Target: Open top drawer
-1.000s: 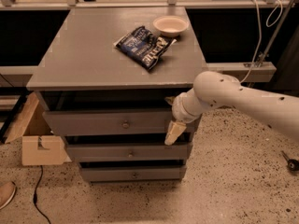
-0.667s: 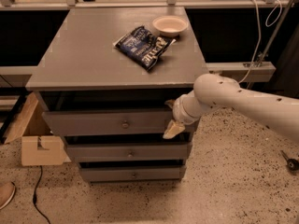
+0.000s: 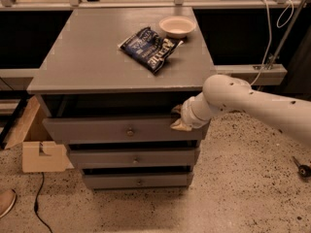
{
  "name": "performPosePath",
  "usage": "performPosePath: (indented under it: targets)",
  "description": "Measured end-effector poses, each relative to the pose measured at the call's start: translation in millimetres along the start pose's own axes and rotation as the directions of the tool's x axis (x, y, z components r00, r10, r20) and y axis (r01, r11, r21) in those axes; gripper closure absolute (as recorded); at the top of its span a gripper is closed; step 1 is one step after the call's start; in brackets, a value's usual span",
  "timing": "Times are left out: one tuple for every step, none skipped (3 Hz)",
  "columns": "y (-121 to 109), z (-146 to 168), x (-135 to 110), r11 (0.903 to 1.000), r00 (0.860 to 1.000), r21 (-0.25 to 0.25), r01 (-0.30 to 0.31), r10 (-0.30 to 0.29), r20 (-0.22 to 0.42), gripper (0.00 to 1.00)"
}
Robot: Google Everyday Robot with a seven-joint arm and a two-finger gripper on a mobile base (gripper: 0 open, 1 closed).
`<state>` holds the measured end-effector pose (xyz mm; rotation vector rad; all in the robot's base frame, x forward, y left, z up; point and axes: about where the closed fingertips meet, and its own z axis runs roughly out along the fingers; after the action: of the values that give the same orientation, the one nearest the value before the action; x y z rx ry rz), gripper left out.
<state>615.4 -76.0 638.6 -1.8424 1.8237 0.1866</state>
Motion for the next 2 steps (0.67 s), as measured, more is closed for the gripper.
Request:
performPosePath:
  targets:
    - [-1.5, -4.7, -2.6, 1.0, 1.0, 0.0, 0.0, 0.0, 0.0, 1.0]
    - [-1.5, -4.7, -2.6, 1.0, 1.0, 0.0, 0.0, 0.0, 0.0, 0.0]
